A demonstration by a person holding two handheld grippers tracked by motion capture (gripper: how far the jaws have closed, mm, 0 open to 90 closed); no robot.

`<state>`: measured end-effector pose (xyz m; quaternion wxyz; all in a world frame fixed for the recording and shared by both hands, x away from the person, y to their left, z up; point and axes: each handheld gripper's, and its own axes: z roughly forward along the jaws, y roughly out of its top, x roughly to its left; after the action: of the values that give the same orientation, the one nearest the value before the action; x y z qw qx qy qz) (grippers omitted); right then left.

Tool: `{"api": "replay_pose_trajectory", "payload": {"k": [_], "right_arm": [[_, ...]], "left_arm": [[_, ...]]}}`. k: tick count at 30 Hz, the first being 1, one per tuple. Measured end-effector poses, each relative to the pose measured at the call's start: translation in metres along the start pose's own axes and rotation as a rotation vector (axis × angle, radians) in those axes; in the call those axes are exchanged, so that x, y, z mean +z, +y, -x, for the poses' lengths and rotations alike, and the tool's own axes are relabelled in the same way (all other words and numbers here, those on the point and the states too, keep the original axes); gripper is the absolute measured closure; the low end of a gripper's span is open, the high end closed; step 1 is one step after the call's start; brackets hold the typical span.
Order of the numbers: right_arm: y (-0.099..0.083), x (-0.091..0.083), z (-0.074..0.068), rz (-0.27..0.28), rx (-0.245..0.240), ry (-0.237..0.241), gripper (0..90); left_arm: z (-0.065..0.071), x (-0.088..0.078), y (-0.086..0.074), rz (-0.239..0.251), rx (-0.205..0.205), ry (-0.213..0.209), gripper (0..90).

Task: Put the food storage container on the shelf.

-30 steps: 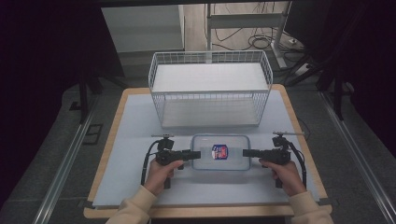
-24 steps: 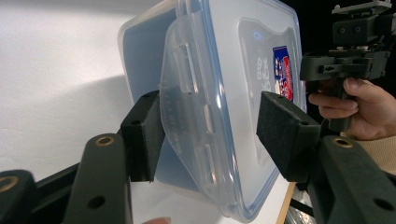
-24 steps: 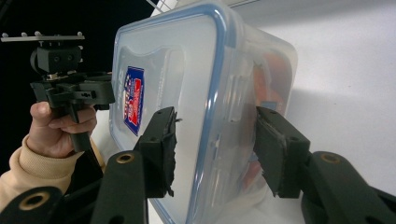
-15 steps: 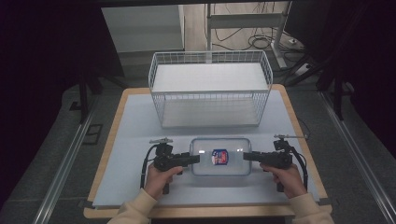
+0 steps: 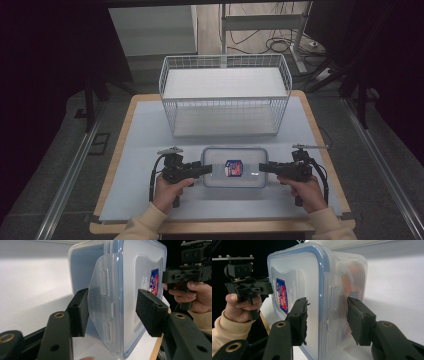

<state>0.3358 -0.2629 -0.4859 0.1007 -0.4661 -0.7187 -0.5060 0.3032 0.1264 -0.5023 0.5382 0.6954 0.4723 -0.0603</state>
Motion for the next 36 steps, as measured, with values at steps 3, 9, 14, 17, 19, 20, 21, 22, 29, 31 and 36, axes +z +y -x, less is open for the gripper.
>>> {"api": "replay_pose_trajectory", "payload": {"k": [3,9,14,17,19,20,21,22,29,31,36], "right_arm": [[0.003,-0.001,-0.004,0.010,-0.012,0.001,52.4],[0.008,-0.003,-0.010,0.023,-0.037,-0.001,52.4],[0.015,-0.003,-0.016,0.038,-0.056,0.001,52.4],[0.024,-0.003,-0.021,0.047,-0.066,0.013,52.4],[0.027,-0.003,-0.022,0.049,-0.073,0.013,52.3],[0.029,-0.004,-0.024,0.052,-0.076,0.015,52.4],[0.031,-0.004,-0.025,0.061,-0.077,0.014,52.3],[0.034,-0.005,-0.027,0.062,-0.077,0.013,52.3],[0.055,-0.013,-0.041,0.094,-0.111,0.014,52.4],[0.058,-0.013,-0.043,0.099,-0.117,0.015,52.3],[0.071,-0.018,-0.053,0.118,-0.137,0.015,52.3]], "left_arm": [[0.002,-0.003,0.002,0.007,0.006,0.000,45.5],[0.005,-0.008,0.006,0.020,0.011,-0.001,45.7],[0.008,-0.015,0.013,0.036,0.028,0.007,45.7],[0.010,-0.021,0.021,0.051,0.039,0.010,46.1],[0.011,-0.022,0.024,0.053,0.042,0.011,46.1],[0.012,-0.023,0.026,0.059,0.041,0.011,46.1],[0.013,-0.024,0.029,0.057,0.044,0.011,46.1],[0.014,-0.025,0.031,0.060,0.046,0.011,46.2],[0.023,-0.034,0.050,0.080,0.069,0.014,46.2],[0.026,-0.037,0.056,0.085,0.080,0.016,46.2],[0.031,-0.044,0.067,0.099,0.090,0.008,46.5]]}}
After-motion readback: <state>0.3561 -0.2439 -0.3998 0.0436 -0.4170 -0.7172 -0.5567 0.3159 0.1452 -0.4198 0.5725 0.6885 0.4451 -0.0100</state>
